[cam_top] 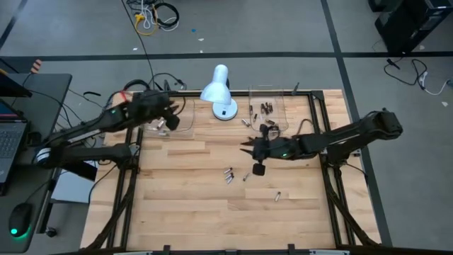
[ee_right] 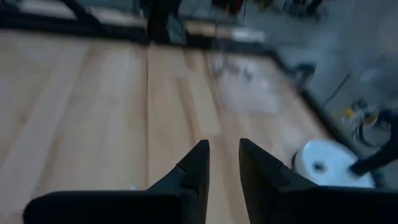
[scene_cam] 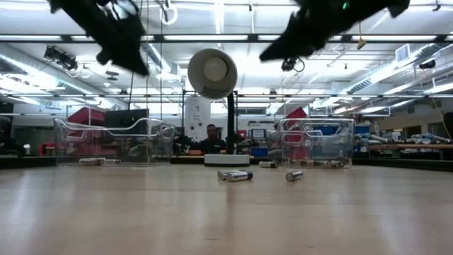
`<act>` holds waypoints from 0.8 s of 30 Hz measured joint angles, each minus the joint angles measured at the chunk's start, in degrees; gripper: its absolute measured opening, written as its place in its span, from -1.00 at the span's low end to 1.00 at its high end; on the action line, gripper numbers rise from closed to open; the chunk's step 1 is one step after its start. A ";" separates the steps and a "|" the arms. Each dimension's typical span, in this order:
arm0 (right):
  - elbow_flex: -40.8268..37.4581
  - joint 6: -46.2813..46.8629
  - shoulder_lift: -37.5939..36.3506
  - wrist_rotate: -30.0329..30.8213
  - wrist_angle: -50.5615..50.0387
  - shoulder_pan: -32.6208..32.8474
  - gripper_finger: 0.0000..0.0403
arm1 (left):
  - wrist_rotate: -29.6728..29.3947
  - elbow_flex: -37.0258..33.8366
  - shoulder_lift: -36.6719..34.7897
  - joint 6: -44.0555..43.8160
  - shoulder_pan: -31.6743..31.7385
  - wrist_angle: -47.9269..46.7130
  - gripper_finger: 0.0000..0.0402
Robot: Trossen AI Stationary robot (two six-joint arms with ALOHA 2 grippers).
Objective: Sort batteries
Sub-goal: Put the silver battery in the transparent bin
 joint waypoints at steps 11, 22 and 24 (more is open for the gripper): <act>0.00 -5.68 -8.95 -0.01 0.58 0.18 -0.64 | 4.12 -8.37 -10.82 3.85 -18.46 16.82 -0.43; 0.02 -6.78 -6.20 -0.22 4.46 1.34 -0.64 | 2.87 -17.70 -10.41 7.70 -26.10 35.89 -0.43; 0.02 -6.38 -6.22 -0.17 4.73 1.11 -0.64 | 2.56 -17.73 -10.42 7.67 -26.22 35.30 -0.43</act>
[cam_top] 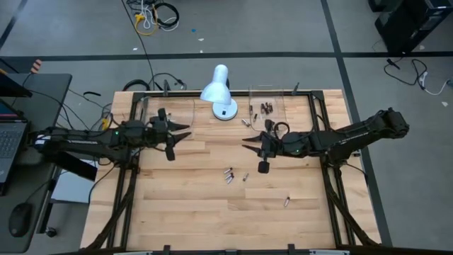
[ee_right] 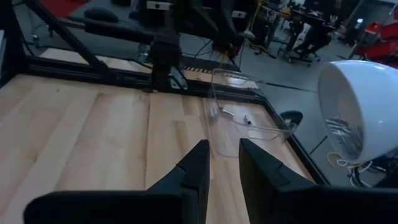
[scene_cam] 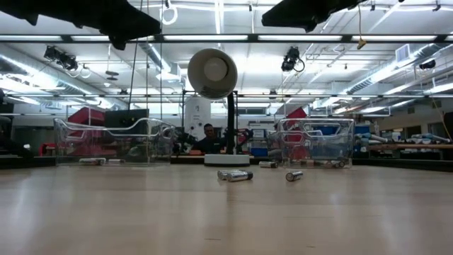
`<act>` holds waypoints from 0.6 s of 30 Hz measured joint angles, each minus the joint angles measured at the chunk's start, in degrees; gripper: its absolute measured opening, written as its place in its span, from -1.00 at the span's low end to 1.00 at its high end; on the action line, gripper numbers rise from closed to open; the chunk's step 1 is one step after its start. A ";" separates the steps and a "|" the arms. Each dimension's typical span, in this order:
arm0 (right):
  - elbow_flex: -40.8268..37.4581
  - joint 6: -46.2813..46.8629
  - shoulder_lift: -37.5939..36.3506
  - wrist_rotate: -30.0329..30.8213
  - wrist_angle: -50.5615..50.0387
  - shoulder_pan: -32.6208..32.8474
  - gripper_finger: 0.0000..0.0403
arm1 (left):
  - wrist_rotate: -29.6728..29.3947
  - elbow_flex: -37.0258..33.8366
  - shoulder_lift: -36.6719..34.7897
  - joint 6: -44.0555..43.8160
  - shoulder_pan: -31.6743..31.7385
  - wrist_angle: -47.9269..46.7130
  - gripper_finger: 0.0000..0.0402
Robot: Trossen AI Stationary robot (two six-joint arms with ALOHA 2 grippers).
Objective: Sort batteries
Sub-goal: Put the silver battery in the transparent bin
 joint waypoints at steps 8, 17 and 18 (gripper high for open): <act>0.02 9.74 -0.22 5.15 -12.33 1.65 -0.64 | -0.02 -0.02 0.52 0.63 -3.45 -4.49 -0.43; 7.06 33.00 -0.20 4.67 -37.53 6.74 -0.65 | -0.22 -0.02 0.73 2.11 -8.38 -6.66 -0.43; 8.25 36.04 -0.20 4.13 -40.67 7.52 -0.66 | -0.39 -0.02 0.72 2.08 -8.96 -6.95 -0.43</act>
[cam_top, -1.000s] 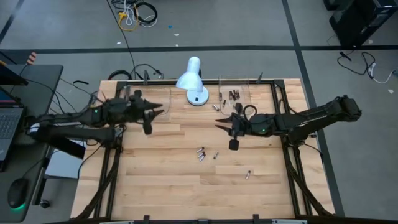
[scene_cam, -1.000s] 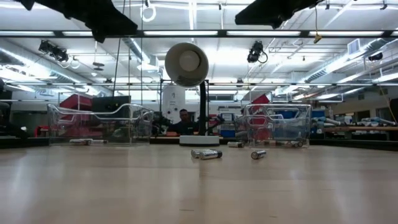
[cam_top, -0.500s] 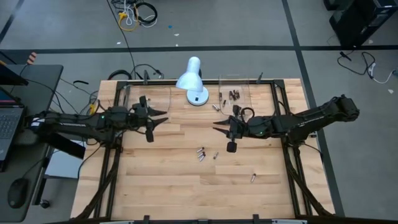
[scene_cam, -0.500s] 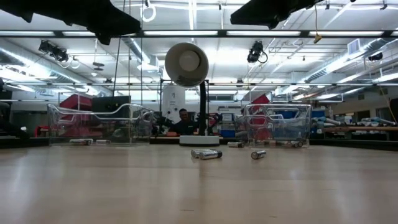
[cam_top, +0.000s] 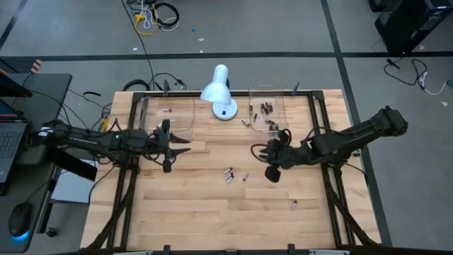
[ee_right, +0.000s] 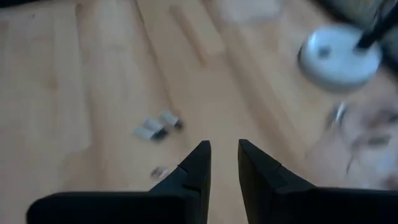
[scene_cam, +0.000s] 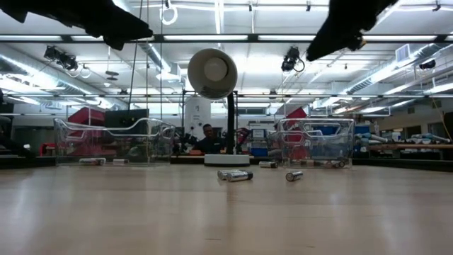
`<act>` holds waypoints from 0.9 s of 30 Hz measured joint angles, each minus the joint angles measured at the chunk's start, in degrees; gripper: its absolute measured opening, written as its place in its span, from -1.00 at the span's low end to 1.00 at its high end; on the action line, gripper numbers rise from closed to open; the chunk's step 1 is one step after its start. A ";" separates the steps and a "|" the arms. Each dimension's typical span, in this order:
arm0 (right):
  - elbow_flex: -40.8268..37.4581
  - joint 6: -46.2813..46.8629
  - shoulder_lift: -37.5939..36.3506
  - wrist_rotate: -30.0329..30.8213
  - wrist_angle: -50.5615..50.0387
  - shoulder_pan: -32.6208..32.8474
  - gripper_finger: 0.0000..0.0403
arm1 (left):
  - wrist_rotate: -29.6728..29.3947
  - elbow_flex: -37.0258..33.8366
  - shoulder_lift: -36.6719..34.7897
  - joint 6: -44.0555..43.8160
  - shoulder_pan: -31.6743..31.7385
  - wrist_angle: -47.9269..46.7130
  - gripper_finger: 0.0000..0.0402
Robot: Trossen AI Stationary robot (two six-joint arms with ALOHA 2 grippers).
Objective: Sort batteries
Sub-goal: Put the silver battery in the transparent bin
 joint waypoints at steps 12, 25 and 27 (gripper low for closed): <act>3.56 45.29 1.27 -34.32 -25.92 9.95 -0.84 | -2.14 0.00 0.09 -6.19 -3.00 -7.52 -0.43; -1.71 58.83 9.85 -43.35 -21.54 27.59 -0.95 | -0.58 0.00 0.13 -9.60 -2.96 -10.42 -0.43; -1.71 58.68 13.24 -44.99 -20.57 28.91 -0.98 | -0.43 -0.01 0.13 -10.81 -3.15 -11.83 -0.43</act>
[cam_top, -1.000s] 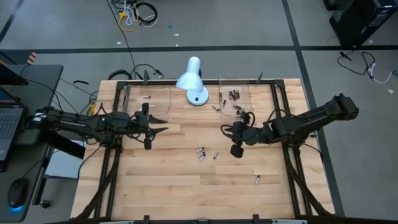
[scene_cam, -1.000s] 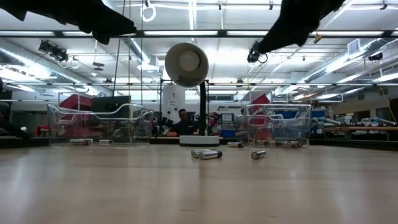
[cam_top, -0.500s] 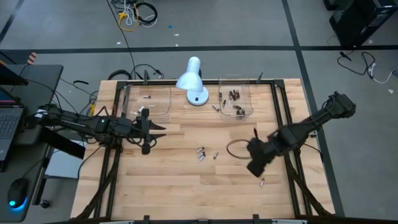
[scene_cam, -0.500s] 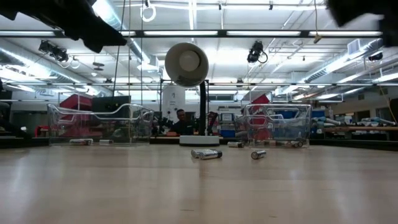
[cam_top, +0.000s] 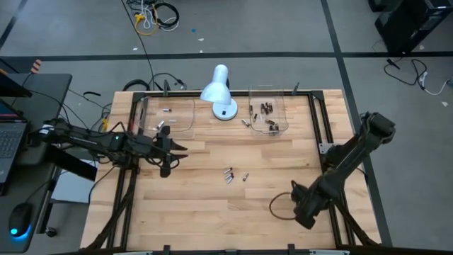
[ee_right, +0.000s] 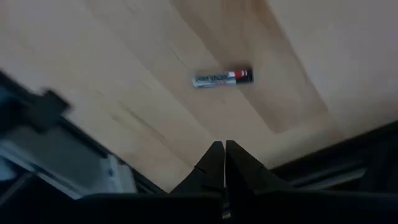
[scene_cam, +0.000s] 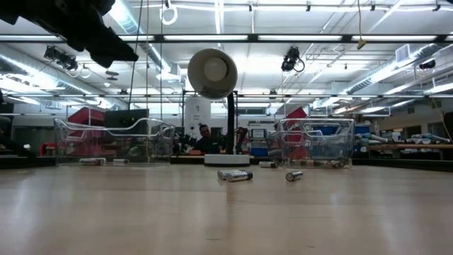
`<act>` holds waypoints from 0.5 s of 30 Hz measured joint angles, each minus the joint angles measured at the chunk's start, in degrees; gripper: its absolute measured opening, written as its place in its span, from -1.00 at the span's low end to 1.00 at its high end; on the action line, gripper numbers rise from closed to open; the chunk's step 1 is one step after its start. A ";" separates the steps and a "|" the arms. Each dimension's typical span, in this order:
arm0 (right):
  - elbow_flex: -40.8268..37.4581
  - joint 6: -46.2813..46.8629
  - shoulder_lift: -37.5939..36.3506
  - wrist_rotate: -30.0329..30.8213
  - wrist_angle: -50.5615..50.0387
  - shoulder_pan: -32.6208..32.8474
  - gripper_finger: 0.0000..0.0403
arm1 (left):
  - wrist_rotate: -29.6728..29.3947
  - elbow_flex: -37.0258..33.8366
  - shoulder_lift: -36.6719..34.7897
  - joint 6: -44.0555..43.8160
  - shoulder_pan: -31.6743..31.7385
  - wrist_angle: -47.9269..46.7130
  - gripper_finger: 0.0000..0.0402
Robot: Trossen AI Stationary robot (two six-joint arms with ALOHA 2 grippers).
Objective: Sort batteries
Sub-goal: Put the silver battery in the transparent bin
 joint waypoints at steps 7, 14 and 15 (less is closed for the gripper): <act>0.00 0.05 9.79 -5.04 3.77 3.24 -0.99 | 0.39 -2.67 0.00 -4.57 -2.22 0.44 -0.43; 0.11 -1.00 16.13 -3.90 5.64 3.80 -0.99 | 0.37 -4.11 0.00 -6.60 -4.53 2.28 -0.43; 0.11 -1.26 16.46 -3.61 6.10 3.80 -0.99 | 0.37 -4.13 0.00 -6.76 -4.75 2.86 -0.43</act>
